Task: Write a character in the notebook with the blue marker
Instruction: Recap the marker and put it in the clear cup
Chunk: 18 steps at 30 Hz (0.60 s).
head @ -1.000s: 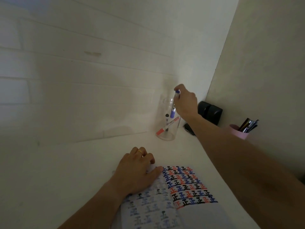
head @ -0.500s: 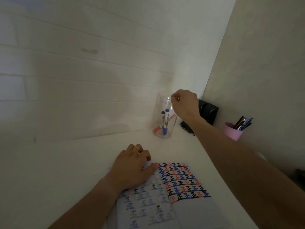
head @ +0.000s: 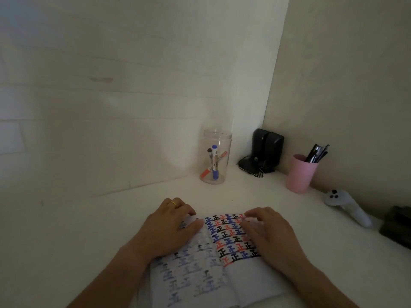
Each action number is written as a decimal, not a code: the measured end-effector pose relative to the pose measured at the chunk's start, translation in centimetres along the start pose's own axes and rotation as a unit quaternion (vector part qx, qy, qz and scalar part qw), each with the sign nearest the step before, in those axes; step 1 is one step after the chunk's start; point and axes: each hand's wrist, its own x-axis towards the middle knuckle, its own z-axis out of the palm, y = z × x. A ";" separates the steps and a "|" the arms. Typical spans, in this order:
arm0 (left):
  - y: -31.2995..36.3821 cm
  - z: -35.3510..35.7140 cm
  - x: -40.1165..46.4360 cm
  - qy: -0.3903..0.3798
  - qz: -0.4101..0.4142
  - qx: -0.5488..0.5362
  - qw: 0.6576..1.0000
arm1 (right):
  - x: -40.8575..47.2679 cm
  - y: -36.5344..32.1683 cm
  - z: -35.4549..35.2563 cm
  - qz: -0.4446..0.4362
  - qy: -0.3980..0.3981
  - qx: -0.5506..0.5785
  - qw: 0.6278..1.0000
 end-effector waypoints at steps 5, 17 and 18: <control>-0.1 -0.4 0.8 -0.013 0.005 0.017 1.000 | 0.0 0.9 1.1 -0.034 -0.016 -0.045 0.998; -0.1 -0.4 0.6 -0.012 0.001 0.005 1.000 | 0.4 -1.4 -0.6 0.031 -0.039 -0.007 0.999; 0.0 -0.5 0.6 -0.014 0.002 0.003 1.000 | 0.5 -2.6 -1.6 0.032 -0.014 0.030 0.999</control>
